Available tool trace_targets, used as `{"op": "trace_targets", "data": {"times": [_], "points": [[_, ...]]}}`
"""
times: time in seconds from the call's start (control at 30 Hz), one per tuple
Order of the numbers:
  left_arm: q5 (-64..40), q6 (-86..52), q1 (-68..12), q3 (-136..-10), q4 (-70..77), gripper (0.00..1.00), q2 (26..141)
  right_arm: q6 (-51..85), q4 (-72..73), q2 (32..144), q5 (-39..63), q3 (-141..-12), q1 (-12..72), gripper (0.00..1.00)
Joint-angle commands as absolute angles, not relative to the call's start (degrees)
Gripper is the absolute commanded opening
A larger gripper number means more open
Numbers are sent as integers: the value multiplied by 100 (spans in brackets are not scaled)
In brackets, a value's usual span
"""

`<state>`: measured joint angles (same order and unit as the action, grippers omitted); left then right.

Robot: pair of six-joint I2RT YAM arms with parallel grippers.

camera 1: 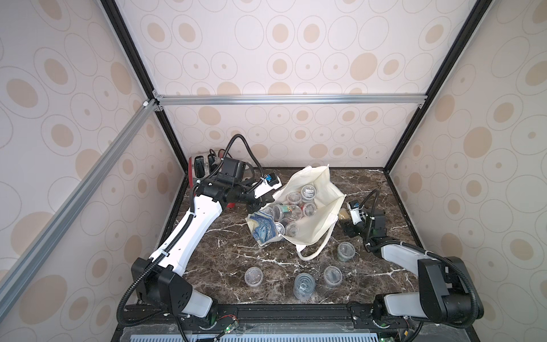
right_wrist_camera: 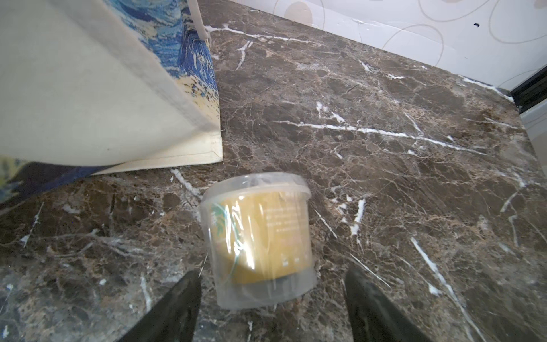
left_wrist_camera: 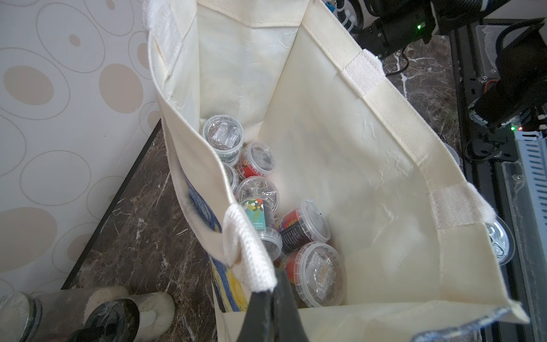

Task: Take out the seed jars from the canvas bag
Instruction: Place the seed jar at the center of the board.

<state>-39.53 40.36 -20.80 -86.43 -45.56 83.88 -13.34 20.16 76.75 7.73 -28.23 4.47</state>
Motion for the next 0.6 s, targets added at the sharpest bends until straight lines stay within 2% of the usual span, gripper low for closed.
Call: {"op": "trace_targets", "data": {"times": [0.0,0.13,0.17,0.23,0.27,0.37,0.47,0.57], "points": [[-4192,4238,-2102,-8692,-4667,0,8270,-1251,1582,7273,841,-2935,416,81],[-4166,4238,-2101,-8761,-4711,0,8297,109,295,6881,106,-3693,418,94],[-4166,4238,-2103,-8778,-4720,0,8306,793,-213,6871,-363,-3994,417,99],[-4172,4236,-2101,-8780,-4711,0,8306,2419,-1595,6976,-925,-4659,407,100],[-4175,4223,-2105,-8772,-4711,0,8321,2911,-2362,7089,-830,-4999,405,100],[-4166,4180,-2101,-8763,-4687,0,8345,3731,-3496,7377,-201,-5557,404,100],[-4165,4194,-2109,-8749,-4684,0,8358,4463,-3741,7593,538,-5670,421,100],[-4166,4195,-2101,-8749,-4693,0,8359,4879,-4052,7800,662,-5924,422,100]]}}
